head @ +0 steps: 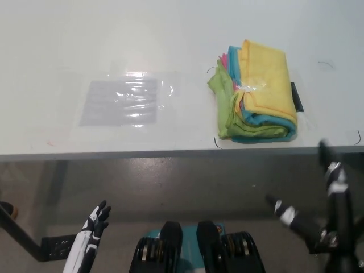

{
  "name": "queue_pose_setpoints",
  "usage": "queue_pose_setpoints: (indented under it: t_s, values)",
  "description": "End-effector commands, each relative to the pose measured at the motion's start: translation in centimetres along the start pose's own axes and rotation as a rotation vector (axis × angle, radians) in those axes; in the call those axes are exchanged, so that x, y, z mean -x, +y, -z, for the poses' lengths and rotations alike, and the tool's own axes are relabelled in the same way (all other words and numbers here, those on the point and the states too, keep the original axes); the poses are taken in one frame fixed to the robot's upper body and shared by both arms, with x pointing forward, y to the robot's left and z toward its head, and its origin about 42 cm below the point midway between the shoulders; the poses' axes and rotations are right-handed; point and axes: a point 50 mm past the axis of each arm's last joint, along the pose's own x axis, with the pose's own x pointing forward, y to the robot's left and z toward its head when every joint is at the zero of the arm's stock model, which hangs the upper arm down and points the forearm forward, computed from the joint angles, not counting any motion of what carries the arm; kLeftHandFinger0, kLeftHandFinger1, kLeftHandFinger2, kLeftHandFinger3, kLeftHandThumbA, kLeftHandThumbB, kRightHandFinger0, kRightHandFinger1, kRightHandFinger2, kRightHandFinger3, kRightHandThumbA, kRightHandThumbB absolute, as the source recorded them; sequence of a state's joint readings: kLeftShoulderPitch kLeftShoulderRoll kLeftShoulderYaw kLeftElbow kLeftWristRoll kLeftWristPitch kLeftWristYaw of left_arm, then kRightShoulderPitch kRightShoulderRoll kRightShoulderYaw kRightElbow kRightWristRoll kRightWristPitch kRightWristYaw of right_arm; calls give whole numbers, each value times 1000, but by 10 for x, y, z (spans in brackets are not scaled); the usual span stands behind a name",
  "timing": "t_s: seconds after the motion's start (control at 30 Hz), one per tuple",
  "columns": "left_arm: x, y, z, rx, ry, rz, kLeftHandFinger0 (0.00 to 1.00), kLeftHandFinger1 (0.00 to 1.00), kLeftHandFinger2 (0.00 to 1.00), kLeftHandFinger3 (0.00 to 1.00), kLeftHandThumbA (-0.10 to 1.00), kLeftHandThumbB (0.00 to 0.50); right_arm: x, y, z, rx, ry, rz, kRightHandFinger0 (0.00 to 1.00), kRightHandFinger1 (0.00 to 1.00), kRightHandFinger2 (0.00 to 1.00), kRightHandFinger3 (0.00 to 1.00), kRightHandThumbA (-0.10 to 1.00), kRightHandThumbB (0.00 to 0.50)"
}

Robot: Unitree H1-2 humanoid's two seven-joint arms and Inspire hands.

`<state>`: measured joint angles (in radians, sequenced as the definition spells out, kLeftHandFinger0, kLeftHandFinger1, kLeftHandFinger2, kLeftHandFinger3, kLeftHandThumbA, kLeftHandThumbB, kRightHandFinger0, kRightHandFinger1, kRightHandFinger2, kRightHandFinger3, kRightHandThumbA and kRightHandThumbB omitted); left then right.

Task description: A stack of folded microfibre clothes with a single fold is kept infront of the robot. the robot uses its right hand to grab one end of the clothes and pulla it away from the other end to unfold

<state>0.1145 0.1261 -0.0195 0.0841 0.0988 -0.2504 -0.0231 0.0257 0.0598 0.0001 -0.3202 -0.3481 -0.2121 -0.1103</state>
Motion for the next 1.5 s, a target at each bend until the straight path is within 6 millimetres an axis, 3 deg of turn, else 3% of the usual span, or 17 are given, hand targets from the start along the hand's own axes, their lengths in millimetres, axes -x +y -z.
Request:
queue_pose_setpoints:
  t_s: [0.0,0.1,0.3,0.5,0.7,0.87,0.93,1.07,1.2,1.23,1.3,1.47]
  values:
    - [5,8,-6,-35,-94,14,1000,1000,1000,1000,1000,366,-57,-11,-61,170,-111,85,1000,1000,1000,1000,1000,325]
    - [6,8,-7,-37,-95,11,1000,1000,1000,1000,1000,367,-92,-3,-74,214,-112,75,1000,1000,1000,1000,1000,337]
    - [4,11,-6,-40,-100,17,1000,1000,1000,1000,1000,358,-144,13,-75,244,-88,47,1000,1000,1000,1000,1000,289]
    - [4,11,-3,-44,-98,19,1000,1000,1000,1000,1000,355,-195,39,-78,299,0,-23,1000,1000,1000,1000,966,284]
    - [4,9,-1,-49,-86,26,1000,1000,1000,1000,1000,365,-229,78,-60,325,114,-90,1000,1000,1000,1000,912,291]
    - [5,7,-1,-57,-91,30,1000,1000,1000,1000,1000,348,-244,101,-35,364,212,-138,1000,1000,1000,1000,932,315]
    - [6,6,0,-54,-89,36,1000,1000,1000,1000,1000,343,-248,113,-16,417,253,-158,1000,1000,1000,1000,925,320]
    - [6,6,0,-70,-88,40,1000,1000,1000,1000,1000,349,-246,129,13,456,330,-201,1000,1000,1000,1000,944,327]
    - [6,5,0,-61,-98,49,1000,1000,1000,1000,1000,345,-242,144,37,541,432,-247,1000,1000,1000,1000,997,365]
    - [6,5,0,-65,-98,49,1000,1000,1000,1000,1000,346,-241,147,40,555,446,-249,1000,1000,1000,1000,993,362]
    - [5,5,0,-69,-104,45,1000,1000,1000,1000,1000,354,-242,154,46,651,488,-253,1000,1000,1000,1000,947,405]
    - [2,7,-3,-78,-106,42,1000,1000,1000,1000,1000,354,-248,158,59,800,525,-264,1000,1000,1000,1000,893,413]
